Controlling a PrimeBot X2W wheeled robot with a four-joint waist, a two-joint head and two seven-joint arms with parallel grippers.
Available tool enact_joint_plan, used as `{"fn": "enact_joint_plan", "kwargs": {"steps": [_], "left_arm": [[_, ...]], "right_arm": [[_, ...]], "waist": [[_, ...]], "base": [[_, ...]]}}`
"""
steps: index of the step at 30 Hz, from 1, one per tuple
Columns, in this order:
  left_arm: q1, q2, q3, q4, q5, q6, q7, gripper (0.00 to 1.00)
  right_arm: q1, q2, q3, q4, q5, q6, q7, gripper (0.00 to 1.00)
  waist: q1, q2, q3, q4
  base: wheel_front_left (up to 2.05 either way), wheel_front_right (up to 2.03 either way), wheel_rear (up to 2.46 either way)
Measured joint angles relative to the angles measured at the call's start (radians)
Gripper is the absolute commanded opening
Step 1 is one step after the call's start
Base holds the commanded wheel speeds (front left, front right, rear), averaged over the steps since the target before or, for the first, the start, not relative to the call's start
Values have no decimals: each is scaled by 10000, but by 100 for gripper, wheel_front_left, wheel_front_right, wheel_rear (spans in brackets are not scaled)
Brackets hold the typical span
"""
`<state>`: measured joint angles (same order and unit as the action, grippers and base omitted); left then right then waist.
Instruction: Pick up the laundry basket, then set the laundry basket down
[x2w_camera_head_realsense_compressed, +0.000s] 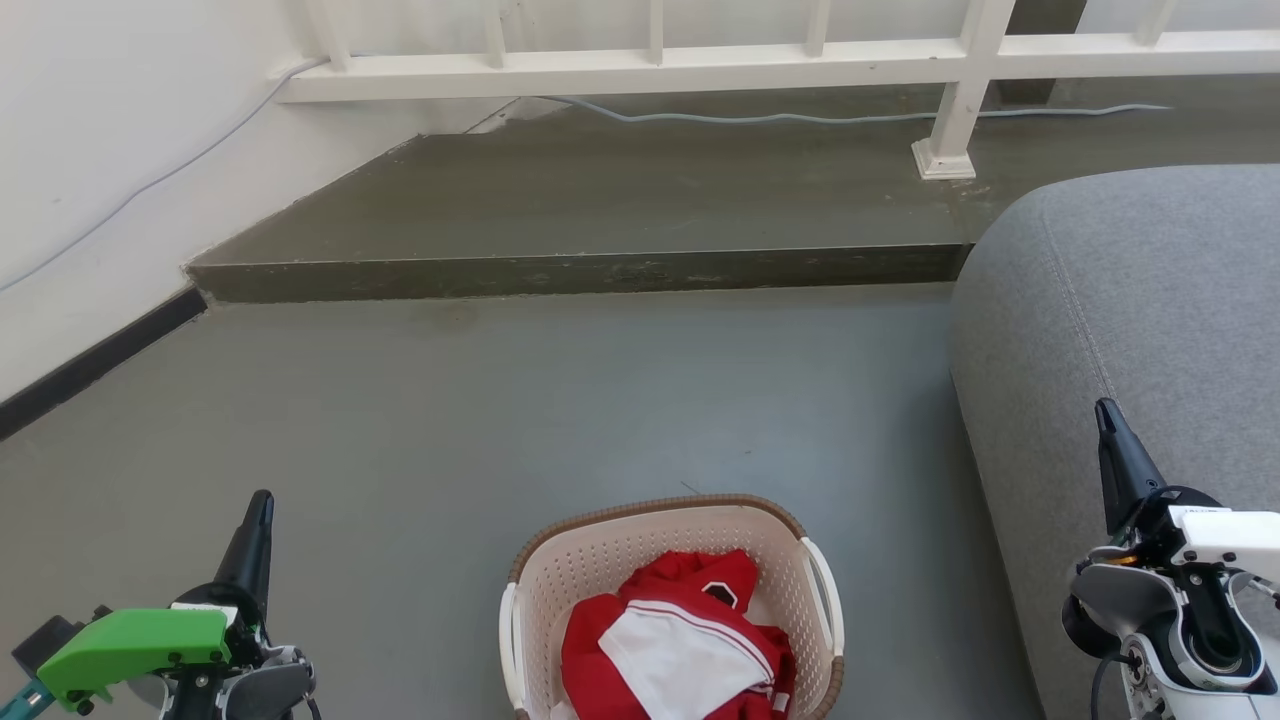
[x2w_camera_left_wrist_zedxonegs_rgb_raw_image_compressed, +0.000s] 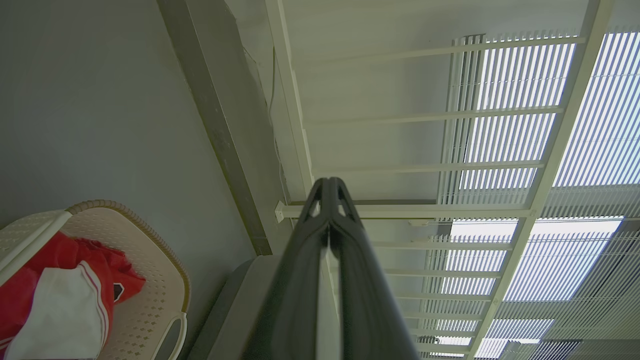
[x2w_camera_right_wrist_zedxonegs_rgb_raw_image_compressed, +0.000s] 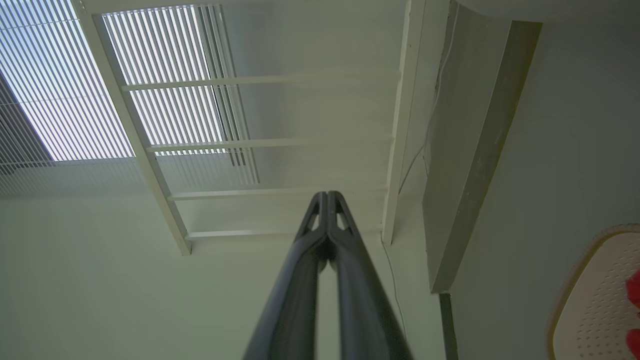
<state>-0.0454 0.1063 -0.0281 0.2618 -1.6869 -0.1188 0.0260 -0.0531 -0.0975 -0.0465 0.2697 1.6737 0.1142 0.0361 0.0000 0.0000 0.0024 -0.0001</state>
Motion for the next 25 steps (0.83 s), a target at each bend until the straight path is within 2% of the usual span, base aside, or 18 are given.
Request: {"fn": "enact_joint_plan", "kwargs": {"steps": [25], "left_arm": [[-8,-2,33,104,0,0,12,0]], "right_arm": [[-4,8,-19,35,-2,0,15,0]], "waist": [[0,0,-2,0]], "base": [[0,0,0]]}}
